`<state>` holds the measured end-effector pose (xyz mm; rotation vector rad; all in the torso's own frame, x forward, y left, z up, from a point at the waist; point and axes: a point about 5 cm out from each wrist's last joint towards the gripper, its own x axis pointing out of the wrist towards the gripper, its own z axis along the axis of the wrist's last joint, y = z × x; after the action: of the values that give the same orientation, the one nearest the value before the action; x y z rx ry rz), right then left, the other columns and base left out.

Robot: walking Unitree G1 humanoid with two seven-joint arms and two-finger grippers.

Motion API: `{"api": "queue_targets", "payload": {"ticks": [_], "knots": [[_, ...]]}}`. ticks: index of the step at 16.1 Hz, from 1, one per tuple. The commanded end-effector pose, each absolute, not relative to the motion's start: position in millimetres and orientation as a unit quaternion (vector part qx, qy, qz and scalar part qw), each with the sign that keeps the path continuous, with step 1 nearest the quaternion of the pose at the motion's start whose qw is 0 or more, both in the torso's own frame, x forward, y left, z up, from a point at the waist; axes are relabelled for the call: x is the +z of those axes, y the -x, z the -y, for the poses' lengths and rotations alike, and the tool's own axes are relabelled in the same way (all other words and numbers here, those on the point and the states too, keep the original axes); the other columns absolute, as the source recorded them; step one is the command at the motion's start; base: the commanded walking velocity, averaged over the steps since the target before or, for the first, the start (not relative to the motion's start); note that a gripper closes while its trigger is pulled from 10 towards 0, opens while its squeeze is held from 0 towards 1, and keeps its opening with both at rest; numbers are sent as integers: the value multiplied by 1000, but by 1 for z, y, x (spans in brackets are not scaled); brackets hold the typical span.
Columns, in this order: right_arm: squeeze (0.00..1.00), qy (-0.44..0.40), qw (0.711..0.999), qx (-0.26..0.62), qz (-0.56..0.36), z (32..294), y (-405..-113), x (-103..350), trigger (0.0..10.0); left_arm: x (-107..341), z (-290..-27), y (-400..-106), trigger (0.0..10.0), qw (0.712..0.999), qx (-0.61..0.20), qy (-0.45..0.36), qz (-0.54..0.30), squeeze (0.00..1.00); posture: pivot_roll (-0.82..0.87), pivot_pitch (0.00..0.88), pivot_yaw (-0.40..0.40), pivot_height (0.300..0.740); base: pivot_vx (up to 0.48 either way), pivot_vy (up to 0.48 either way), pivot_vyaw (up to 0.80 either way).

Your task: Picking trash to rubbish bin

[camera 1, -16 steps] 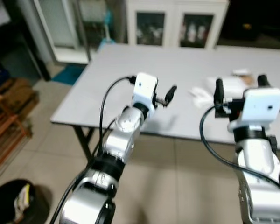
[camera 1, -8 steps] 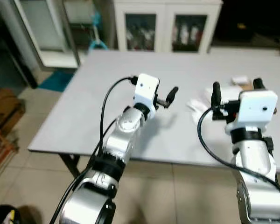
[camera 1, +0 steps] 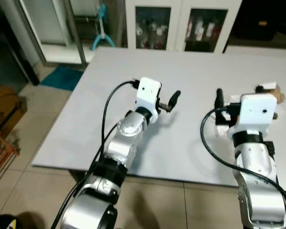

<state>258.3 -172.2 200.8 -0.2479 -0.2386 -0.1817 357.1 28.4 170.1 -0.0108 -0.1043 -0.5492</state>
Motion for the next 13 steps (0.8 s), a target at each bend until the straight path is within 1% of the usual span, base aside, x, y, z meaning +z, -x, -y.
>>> {"api": "queue_targets", "payload": {"ticks": [1, 7, 12, 13], "knots": [[0, 121, 982, -100, 106, 175, -259, 198, 10000, 169, -30, -358, 10000, 962, -268, 6, 47, 0, 73, 56, 5, 740, 0, 0, 0], [0, 125, 980, -128, 86, 187, -263, 194, 10000, 165, -33, -355, 10000, 962, -269, 3, 36, 0, 88, 76, 5, 740, 0, 0, 0], [0, 101, 981, -148, 80, 191, -265, 193, 10000, 167, -34, -355, 10000, 962, -272, 4, 36, 0, 94, 73, 15, 740, 0, 0, 0], [0, 101, 980, -150, 80, 191, -265, 193, 10000, 168, -34, -355, 10000, 961, -273, 4, 36, 0, 94, 73, 15, 740, 0, 0, -800]]}}
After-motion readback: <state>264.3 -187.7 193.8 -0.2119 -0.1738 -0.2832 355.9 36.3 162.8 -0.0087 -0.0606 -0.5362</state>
